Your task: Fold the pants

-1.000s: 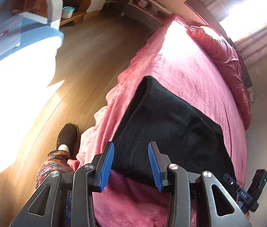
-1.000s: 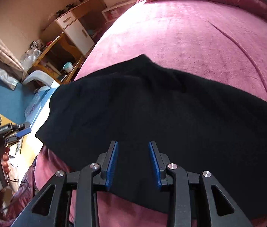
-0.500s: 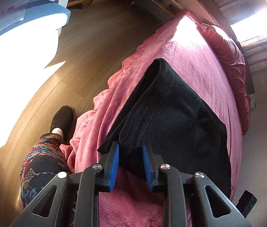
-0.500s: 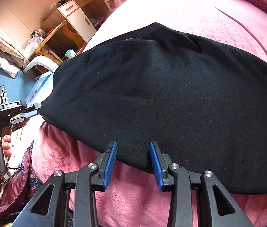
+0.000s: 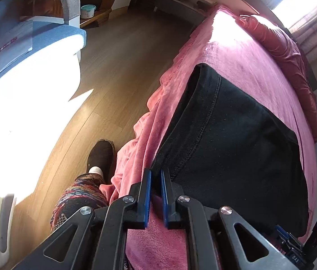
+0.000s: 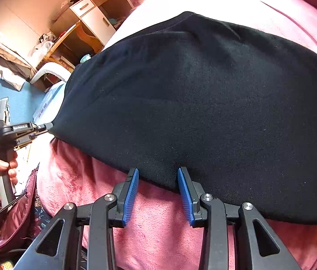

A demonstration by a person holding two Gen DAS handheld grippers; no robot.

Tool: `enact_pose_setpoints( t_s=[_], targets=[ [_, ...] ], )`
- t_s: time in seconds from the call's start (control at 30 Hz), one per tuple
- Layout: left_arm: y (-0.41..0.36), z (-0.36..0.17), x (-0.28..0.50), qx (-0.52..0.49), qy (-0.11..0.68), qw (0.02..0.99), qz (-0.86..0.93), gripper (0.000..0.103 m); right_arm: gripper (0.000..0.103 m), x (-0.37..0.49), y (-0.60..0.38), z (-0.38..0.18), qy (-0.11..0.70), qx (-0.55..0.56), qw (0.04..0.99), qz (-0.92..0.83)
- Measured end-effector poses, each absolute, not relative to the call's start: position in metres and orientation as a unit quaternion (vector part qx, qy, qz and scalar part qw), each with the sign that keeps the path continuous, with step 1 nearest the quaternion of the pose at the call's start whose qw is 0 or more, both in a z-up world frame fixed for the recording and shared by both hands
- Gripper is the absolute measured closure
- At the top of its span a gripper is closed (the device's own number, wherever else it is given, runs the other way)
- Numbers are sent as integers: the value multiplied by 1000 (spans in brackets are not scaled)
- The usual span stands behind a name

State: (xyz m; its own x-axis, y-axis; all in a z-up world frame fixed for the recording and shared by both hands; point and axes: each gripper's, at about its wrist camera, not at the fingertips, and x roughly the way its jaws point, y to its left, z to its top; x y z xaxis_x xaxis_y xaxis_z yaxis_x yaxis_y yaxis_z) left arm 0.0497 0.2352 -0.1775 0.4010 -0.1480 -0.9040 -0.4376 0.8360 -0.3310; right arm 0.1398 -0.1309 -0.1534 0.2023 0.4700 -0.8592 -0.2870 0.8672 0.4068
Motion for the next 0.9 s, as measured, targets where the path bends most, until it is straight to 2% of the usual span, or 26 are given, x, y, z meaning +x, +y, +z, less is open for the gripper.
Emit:
enact_pose_setpoints(
  t_s=[0.1, 0.2, 0.37, 0.63, 0.73, 0.9],
  targets=[
    [229, -159, 48, -226, 524, 811, 131, 80, 66, 139, -134, -154, 579, 87, 772, 247],
    [223, -130, 45, -193, 483, 839, 161, 76, 66, 141, -148, -151, 576, 110, 771, 249],
    [192, -104, 50, -206, 450, 866, 70, 74, 66, 144, -207, -133, 550, 190, 787, 204],
    [100, -119, 70, -153, 498, 851, -58, 74, 66, 119, -393, -117, 484, 334, 808, 31],
    [75, -120, 72, -128, 505, 849, -89, 74, 70, 91, -477, -121, 445, 395, 801, -60],
    [46, -126, 81, -106, 519, 840, -115, 74, 71, 52, -579, -136, 386, 473, 773, -174]
  ],
)
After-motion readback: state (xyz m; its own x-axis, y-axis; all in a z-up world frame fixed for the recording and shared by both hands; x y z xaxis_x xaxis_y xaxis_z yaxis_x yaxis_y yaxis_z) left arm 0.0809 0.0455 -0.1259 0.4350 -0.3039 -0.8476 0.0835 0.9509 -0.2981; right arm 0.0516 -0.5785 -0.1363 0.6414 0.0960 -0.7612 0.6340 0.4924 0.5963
